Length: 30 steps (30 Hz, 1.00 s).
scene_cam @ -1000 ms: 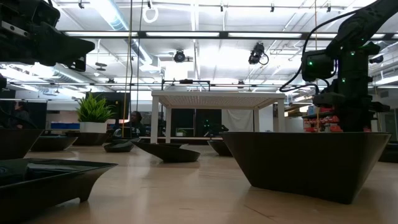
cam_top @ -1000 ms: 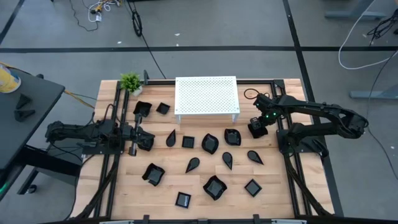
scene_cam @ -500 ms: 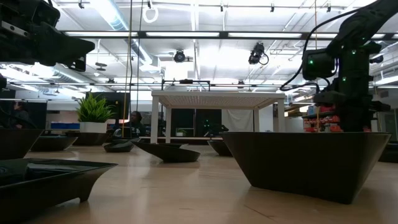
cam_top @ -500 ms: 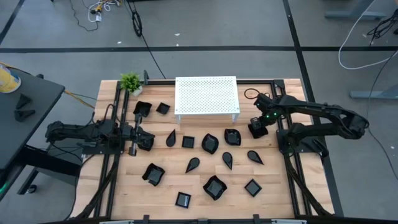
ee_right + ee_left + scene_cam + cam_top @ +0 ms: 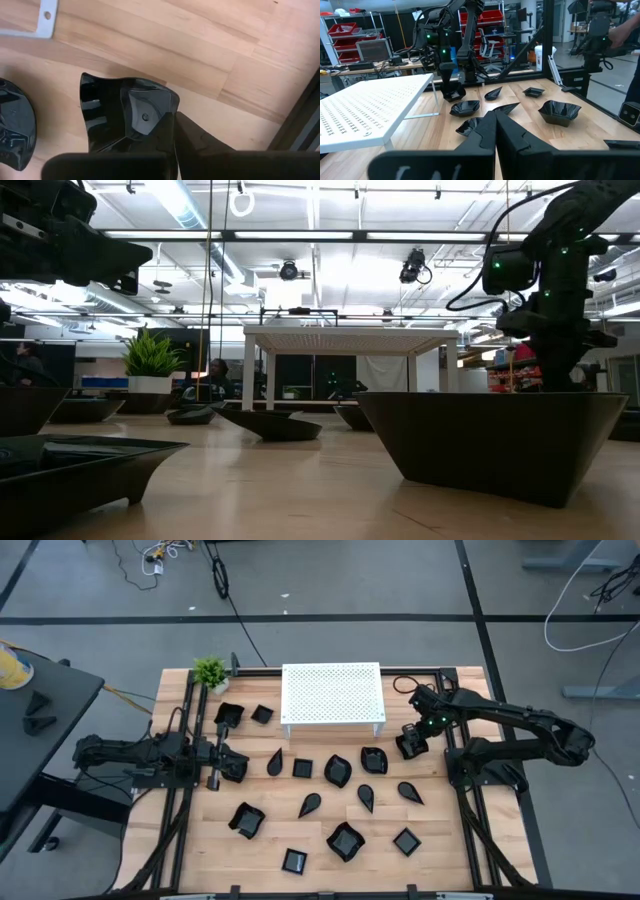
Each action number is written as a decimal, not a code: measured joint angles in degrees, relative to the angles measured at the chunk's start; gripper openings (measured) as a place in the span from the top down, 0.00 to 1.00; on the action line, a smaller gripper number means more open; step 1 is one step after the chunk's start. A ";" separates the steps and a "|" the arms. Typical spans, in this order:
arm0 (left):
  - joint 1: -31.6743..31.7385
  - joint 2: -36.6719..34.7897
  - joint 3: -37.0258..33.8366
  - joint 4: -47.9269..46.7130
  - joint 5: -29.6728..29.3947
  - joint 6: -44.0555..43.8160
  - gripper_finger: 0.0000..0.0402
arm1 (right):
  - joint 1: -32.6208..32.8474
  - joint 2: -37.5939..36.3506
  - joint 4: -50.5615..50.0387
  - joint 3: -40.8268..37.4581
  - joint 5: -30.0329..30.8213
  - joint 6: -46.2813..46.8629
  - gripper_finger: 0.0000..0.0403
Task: Pick & Place Mini shaped plates
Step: Put the distorted square plate on the shelf
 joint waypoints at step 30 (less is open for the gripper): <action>0.00 0.02 0.00 0.00 0.00 0.00 0.99 | -0.66 -9.48 -2.95 0.49 -0.07 2.15 1.00</action>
